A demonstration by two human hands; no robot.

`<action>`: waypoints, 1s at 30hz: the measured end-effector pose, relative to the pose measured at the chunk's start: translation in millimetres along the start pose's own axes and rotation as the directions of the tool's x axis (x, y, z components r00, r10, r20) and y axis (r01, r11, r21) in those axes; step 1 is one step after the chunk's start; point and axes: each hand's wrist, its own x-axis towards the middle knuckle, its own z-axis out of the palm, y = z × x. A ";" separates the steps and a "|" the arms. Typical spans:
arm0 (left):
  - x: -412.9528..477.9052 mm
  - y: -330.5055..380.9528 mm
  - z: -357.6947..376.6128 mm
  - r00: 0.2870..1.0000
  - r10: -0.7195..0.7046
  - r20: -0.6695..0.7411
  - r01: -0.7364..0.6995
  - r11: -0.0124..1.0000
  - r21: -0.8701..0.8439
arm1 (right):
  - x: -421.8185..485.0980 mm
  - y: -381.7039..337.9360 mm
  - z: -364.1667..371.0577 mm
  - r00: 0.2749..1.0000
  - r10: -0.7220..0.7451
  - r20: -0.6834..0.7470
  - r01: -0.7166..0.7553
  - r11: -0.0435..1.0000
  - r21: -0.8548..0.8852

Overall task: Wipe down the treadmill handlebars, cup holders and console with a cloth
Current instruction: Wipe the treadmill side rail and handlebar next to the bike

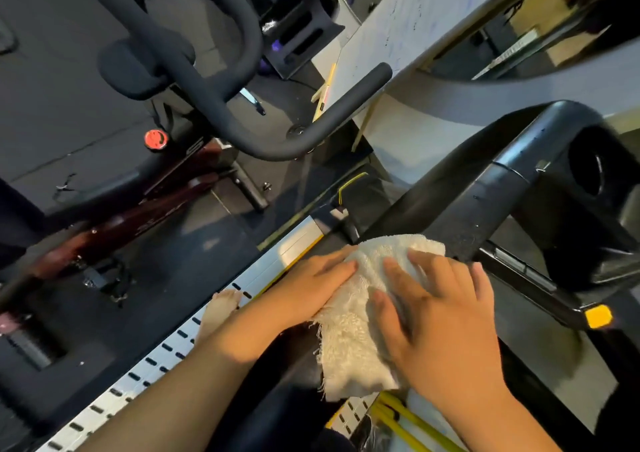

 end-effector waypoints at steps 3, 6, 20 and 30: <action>15.3 -10.2 -2.5 1.000 -0.025 0.000 0.025 1.000 -0.012 | 29.7 -11.6 2.7 0.998 0.012 0.061 -0.008 0.998 -0.061; 11.6 -18.6 -3.5 0.999 -0.036 -0.011 0.036 0.998 0.042 | 33.0 -21.9 3.8 0.996 -0.002 0.092 0.013 0.993 -0.114; -29.0 5.2 -5.4 0.999 -0.003 0.048 -0.016 0.916 0.401 | 7.9 -17.6 12.2 0.991 -0.010 -0.134 0.011 1.000 0.010; -31.9 47.3 26.2 0.993 0.110 0.038 -0.109 0.763 0.638 | -31.3 7.5 31.8 0.927 0.218 -0.305 -0.128 0.949 0.289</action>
